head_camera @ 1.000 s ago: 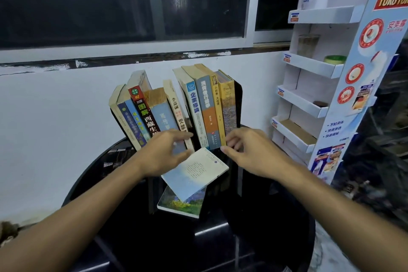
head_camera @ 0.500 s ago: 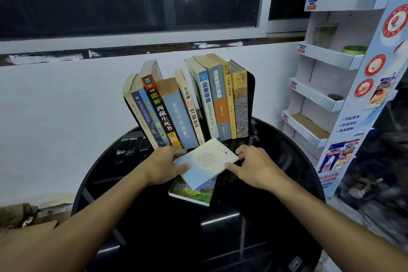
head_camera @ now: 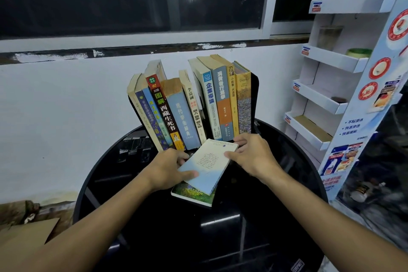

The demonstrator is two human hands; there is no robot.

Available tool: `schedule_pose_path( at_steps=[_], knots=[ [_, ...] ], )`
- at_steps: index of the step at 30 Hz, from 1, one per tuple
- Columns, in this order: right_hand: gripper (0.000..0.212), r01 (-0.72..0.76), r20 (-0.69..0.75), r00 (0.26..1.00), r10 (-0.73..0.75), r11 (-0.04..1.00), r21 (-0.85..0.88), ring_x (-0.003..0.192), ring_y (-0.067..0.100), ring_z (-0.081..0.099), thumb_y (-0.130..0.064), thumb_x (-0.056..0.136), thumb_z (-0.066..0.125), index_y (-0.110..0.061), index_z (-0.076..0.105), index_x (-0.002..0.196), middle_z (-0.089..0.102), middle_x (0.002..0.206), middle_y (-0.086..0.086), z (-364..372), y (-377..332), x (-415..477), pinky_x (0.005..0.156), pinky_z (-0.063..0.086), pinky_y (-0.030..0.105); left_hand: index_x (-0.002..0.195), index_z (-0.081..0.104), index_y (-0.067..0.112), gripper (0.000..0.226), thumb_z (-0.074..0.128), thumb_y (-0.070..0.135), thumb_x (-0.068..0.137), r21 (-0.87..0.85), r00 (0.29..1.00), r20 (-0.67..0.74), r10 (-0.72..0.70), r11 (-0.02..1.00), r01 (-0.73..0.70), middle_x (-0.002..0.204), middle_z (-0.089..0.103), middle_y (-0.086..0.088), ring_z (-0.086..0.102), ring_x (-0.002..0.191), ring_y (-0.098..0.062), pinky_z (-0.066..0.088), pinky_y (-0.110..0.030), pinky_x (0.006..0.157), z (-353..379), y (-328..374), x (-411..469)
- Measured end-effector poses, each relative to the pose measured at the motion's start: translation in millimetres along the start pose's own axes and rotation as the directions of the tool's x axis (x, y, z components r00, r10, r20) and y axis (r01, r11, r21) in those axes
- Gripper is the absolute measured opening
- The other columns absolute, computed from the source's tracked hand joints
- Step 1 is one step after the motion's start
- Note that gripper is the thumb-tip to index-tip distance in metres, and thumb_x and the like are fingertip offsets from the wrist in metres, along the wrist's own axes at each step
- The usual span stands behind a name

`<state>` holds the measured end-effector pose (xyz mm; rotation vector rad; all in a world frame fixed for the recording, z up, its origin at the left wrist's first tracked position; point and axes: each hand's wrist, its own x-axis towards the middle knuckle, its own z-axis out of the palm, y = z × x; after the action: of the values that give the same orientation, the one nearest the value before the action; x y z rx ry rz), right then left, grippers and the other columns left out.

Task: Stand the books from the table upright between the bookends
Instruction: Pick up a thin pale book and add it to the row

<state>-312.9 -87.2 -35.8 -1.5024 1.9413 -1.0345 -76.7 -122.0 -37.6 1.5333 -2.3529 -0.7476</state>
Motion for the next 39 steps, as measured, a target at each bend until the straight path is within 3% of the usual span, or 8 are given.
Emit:
schedule_pose_path(
  at_steps=[5, 10, 14, 17, 20, 24, 30, 39],
  knots=[
    [0.036, -0.035, 0.004, 0.999, 0.035, 0.991, 0.127, 0.082, 0.008, 0.070, -0.011, 0.079, 0.086, -0.007, 0.070, 0.111, 0.073, 0.091, -0.003, -5.4, -4.7, 2.3, 0.071, 0.055, 0.020, 0.126, 0.069, 0.023, 0.048, 0.079, 0.040, 0.083, -0.076, 1.000, 0.014, 0.024, 0.997, -0.023, 0.101, 0.067, 0.002, 0.063, 0.092, -0.011, 0.054, -0.036, 0.094, 1.8, 1.7, -5.6],
    [0.020, 0.013, 0.006, 1.000, -0.015, 0.967, 0.255, 0.072, 0.020, 0.075, -0.003, 0.078, 0.084, -0.006, 0.074, 0.094, 0.073, 0.076, 0.007, -15.0, -23.6, 0.6, 0.071, 0.064, 0.039, 0.124, 0.071, 0.022, 0.045, 0.080, 0.037, 0.082, -0.121, 0.999, -0.023, 0.046, 0.991, -0.049, 0.097, 0.067, 0.006, 0.063, 0.090, -0.010, 0.056, -0.029, 0.086, 0.0, 2.5, -7.6],
    [0.022, 0.140, -0.033, 0.990, -0.136, 0.970, 0.201, 0.072, 0.019, 0.075, -0.003, 0.079, 0.084, -0.021, 0.071, 0.078, 0.073, 0.077, 0.005, -23.6, -46.7, -6.0, 0.070, 0.064, 0.041, 0.124, 0.069, 0.022, 0.047, 0.081, 0.039, 0.082, -0.043, 0.972, -0.210, 0.107, 0.992, -0.118, 0.102, 0.065, 0.009, 0.062, 0.092, -0.004, 0.053, -0.019, 0.077, -11.8, 10.0, -3.3],
    [0.021, 0.221, -0.071, 0.974, -0.213, 0.965, 0.144, 0.066, 0.011, 0.070, -0.006, 0.079, 0.084, -0.022, 0.070, 0.081, 0.070, 0.074, -0.002, -32.2, -62.8, -11.1, 0.069, 0.064, 0.033, 0.129, 0.065, 0.023, 0.052, 0.081, 0.038, 0.082, 0.030, 0.898, -0.390, 0.203, 0.978, -0.208, 0.109, 0.063, 0.009, 0.062, 0.097, -0.002, 0.055, -0.025, 0.086, -28.3, 19.1, 2.7],
    [0.019, 0.322, -0.120, 0.942, -0.314, 0.945, 0.062, 0.067, 0.006, 0.065, -0.012, 0.078, 0.086, -0.020, 0.074, 0.091, 0.067, 0.071, -0.006, -40.5, -74.7, -12.7, 0.063, 0.054, 0.010, 0.130, 0.066, 0.024, 0.048, 0.078, 0.034, 0.085, 0.119, 0.796, -0.522, 0.307, 0.950, -0.289, 0.118, 0.063, 0.008, 0.059, 0.108, -0.006, 0.049, -0.026, 0.096, -49.7, 32.4, 7.9],
    [0.022, 0.387, -0.164, 0.909, -0.384, 0.922, -0.010, 0.072, 0.007, 0.065, -0.014, 0.078, 0.086, -0.016, 0.078, 0.098, 0.065, 0.066, -0.007, -48.3, -82.7, -9.3, 0.062, 0.044, 0.002, 0.133, 0.064, 0.019, 0.046, 0.075, 0.028, 0.089, 0.264, 0.691, -0.585, 0.425, 0.905, -0.334, 0.131, 0.062, 0.004, 0.055, 0.123, -0.011, 0.046, -0.031, 0.106, -77.2, 49.2, 21.8],
    [0.023, 0.444, -0.209, 0.867, -0.453, 0.891, -0.089, 0.073, 0.002, 0.066, -0.013, 0.079, 0.084, -0.014, 0.077, 0.101, 0.067, 0.064, -0.005, -50.0, -91.8, -8.2, 0.064, 0.042, -0.002, 0.145, 0.053, 0.014, 0.060, 0.075, 0.021, 0.090, 0.315, 0.751, -0.535, 0.387, 0.916, -0.247, 0.153, 0.048, -0.009, 0.042, 0.143, -0.022, 0.034, -0.038, 0.119, -94.9, 58.1, 50.4],
    [0.025, 0.503, -0.209, 0.817, -0.538, 0.841, -0.199, 0.074, 0.010, 0.065, -0.010, 0.081, 0.080, -0.010, 0.077, 0.106, 0.056, 0.060, -0.014, -46.2, -107.4, -3.8, 0.064, 0.038, -0.004, 0.136, 0.060, 0.005, 0.048, 0.073, 0.015, 0.091, 0.265, 0.766, -0.551, 0.329, 0.940, -0.213, 0.134, 0.064, -0.014, 0.060, 0.125, -0.026, 0.048, -0.038, 0.108, -93.1, 55.4, 54.6]
  ],
)
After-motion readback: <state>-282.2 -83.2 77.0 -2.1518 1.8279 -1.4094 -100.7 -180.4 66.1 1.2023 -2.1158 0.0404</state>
